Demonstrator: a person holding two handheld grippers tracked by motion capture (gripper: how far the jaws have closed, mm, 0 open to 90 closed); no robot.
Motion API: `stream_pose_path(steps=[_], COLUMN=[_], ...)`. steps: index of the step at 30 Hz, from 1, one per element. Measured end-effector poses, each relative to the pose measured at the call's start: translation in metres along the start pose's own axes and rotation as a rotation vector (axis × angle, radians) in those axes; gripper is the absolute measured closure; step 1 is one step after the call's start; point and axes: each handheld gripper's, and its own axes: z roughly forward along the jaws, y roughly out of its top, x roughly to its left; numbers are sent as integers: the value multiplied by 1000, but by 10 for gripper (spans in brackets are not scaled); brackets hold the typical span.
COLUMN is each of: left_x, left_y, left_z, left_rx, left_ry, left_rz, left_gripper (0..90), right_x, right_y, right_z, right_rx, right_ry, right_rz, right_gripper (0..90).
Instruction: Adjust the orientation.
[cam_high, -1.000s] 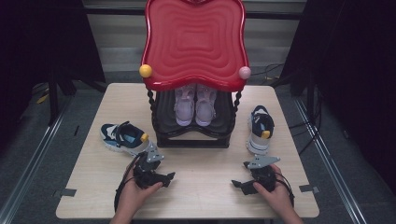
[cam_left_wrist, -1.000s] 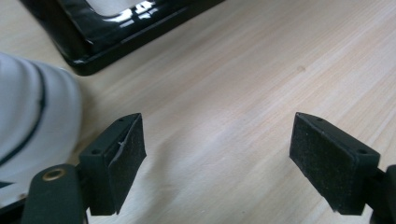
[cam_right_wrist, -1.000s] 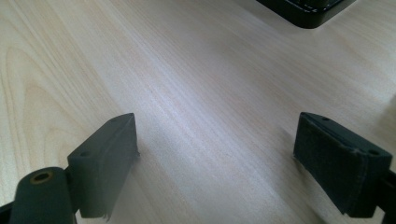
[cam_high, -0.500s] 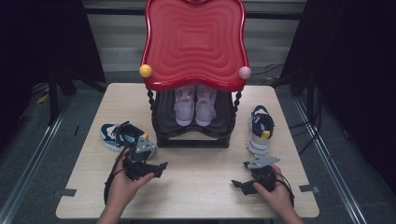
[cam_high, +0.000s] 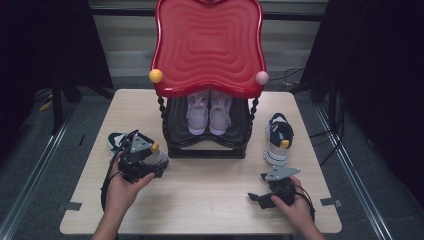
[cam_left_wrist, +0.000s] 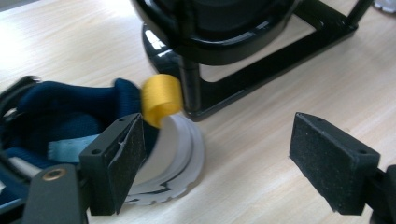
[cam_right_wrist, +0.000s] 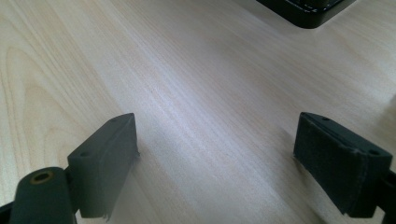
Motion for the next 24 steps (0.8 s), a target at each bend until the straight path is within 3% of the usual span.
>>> stream_pose_path(steps=[9,18,22,24], left_x=[24,32,32,32], left_y=[6,2,3,4], left_z=[10,31,33,33], left_rx=[19,40,60,66], left_ry=[56,62,82,67], left_rz=[-32,-33,-13,-8], left_gripper=[197,375,479,569], right_x=[0,0,0,0], right_y=[0,0,0,0], right_z=[0,0,0,0], right_rx=[0,0,0,0], right_ry=[1,1,1,1], right_rz=[1,2,2,1], right_gripper=[131,131,131,131])
